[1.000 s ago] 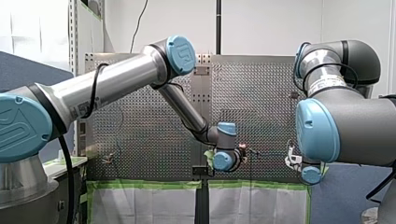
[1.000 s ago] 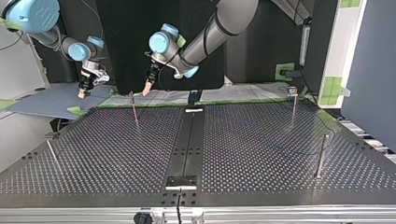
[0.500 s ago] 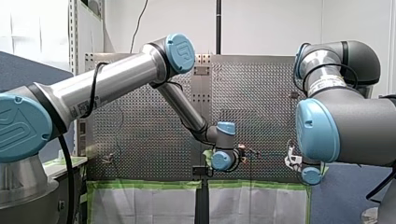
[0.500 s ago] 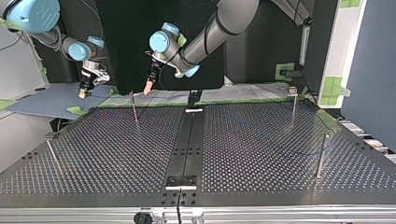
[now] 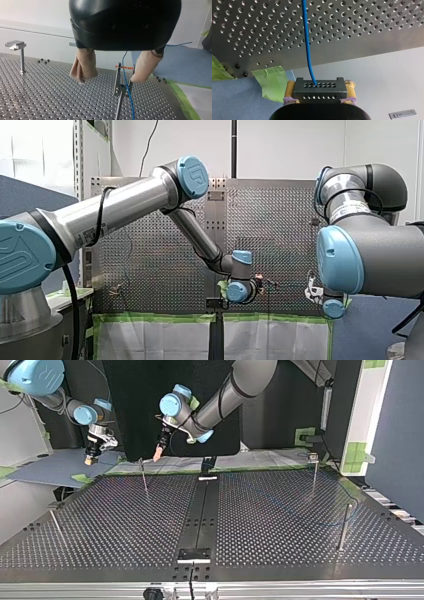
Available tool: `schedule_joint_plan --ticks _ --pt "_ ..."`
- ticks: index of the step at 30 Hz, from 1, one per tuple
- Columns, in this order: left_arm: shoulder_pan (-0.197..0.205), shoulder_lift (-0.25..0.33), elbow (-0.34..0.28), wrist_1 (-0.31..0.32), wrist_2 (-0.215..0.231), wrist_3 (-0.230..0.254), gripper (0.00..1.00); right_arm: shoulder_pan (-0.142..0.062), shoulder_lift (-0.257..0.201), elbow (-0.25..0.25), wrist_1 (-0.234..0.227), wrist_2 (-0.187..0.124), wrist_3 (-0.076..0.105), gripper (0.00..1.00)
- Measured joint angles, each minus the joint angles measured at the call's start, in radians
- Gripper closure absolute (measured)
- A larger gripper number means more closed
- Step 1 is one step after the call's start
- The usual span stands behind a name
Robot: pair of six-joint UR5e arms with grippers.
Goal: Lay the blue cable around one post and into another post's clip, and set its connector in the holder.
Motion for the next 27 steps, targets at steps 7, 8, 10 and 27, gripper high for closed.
schedule_joint_plan --ticks 7,8,10,27 --pt "-0.001 0.0 0.002 -0.001 -0.003 0.0 0.0 0.0 0.001 0.0 -0.001 0.0 0.001 1.0" --pt "-0.002 0.0 0.002 -0.001 -0.003 0.0 0.0 0.0 0.001 0.0 -0.002 0.0 0.001 1.0" --pt "-0.002 0.0 0.002 -0.001 -0.003 -0.002 0.0 0.0 0.002 0.0 -0.002 0.0 0.001 1.0" --pt "-0.002 0.0 0.003 -0.001 -0.005 -0.009 0.0 0.0 0.003 0.0 -0.002 0.0 0.004 1.0"
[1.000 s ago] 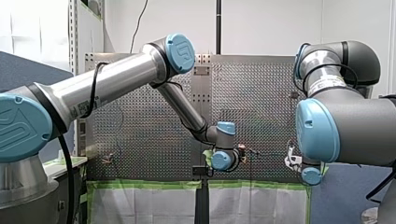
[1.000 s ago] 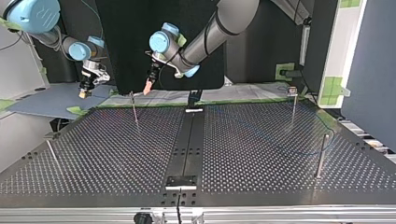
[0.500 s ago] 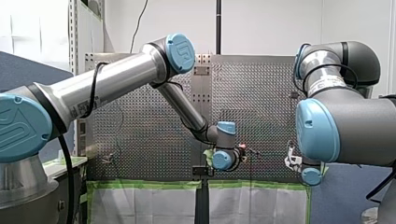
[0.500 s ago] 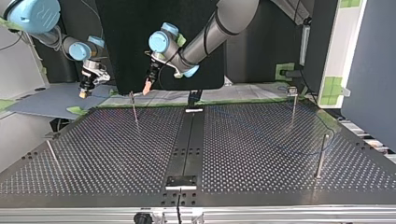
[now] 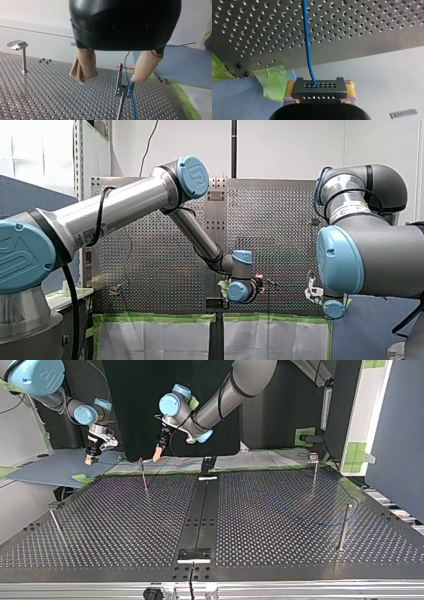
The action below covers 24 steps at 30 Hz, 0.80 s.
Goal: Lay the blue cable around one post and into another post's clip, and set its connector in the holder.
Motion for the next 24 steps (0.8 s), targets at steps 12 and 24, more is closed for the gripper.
schedule_joint_plan --ticks 12,24 --pt "-0.001 0.0 0.0 0.0 0.0 -0.001 0.0 0.0 0.002 0.0 0.0 -0.001 0.002 1.0" --pt "-0.001 0.016 -0.017 -0.026 -0.029 -0.011 0.0 -0.002 0.002 0.0 0.0 -0.001 0.002 1.0"
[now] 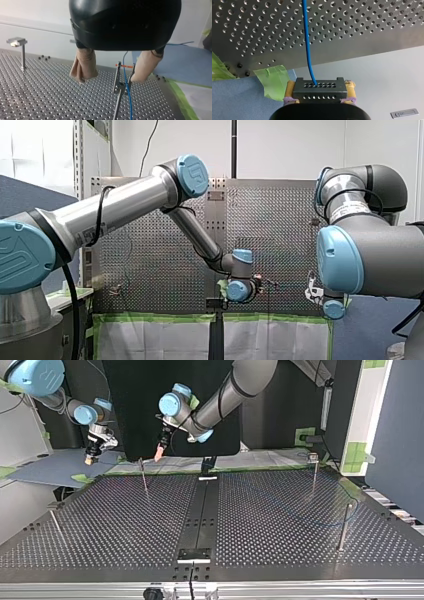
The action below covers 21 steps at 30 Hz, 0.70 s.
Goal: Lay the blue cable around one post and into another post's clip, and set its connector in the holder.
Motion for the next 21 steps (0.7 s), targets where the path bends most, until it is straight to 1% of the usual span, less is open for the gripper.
schedule_joint_plan --ticks 4,9,18,21 --pt "0.004 0.028 -0.03 0.008 -0.031 -0.005 0.0 -0.002 0.001 0.0 0.0 0.0 0.001 1.0" --pt "0.007 0.074 -0.075 0.048 -0.059 -0.031 0.0 -0.003 0.001 -0.001 -0.003 0.0 0.005 1.0" --pt "0.022 0.151 -0.153 0.124 -0.1 -0.059 0.0 -0.004 0.001 -0.001 -0.006 0.0 0.02 1.0" --pt "0.031 0.177 -0.179 0.135 -0.114 -0.061 0.0 -0.004 0.002 0.0 -0.009 -0.002 0.025 1.0"
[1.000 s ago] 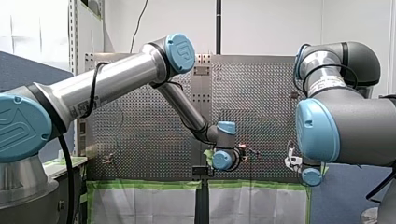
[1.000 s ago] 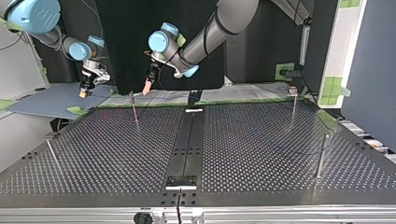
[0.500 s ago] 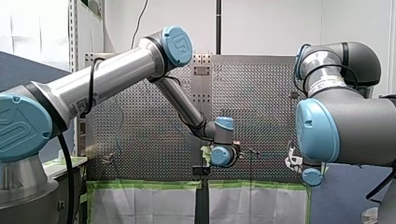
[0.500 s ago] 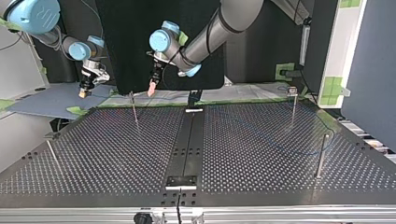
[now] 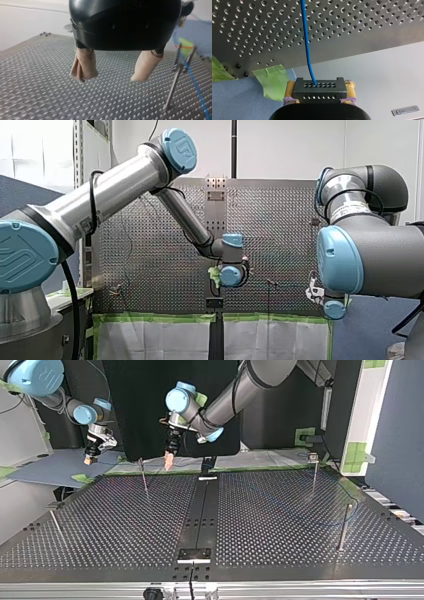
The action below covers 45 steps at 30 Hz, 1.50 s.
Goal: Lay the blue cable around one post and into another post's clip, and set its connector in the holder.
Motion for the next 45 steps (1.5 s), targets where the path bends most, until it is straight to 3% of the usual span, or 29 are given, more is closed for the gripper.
schedule_joint_plan --ticks 12,18,24,39,45 --pt "0.013 0.116 -0.116 -0.057 -0.016 -0.029 0.0 0.0 0.003 0.0 -0.003 -0.011 0.017 1.0" --pt "0.026 0.173 -0.173 -0.053 -0.024 -0.061 0.0 -0.001 0.004 0.0 -0.004 -0.012 0.02 1.0" --pt "0.055 0.229 -0.229 -0.01 -0.027 -0.11 0.0 0.0 0.006 0.0 -0.006 -0.014 0.021 1.0" --pt "0.187 0.365 -0.365 0.121 0.093 -0.246 0.0 0.0 0.007 0.0 -0.005 -0.018 0.022 1.0" --pt "0.236 0.415 -0.415 0.133 0.142 -0.279 0.0 0.0 0.008 0.0 -0.004 -0.019 0.022 1.0"
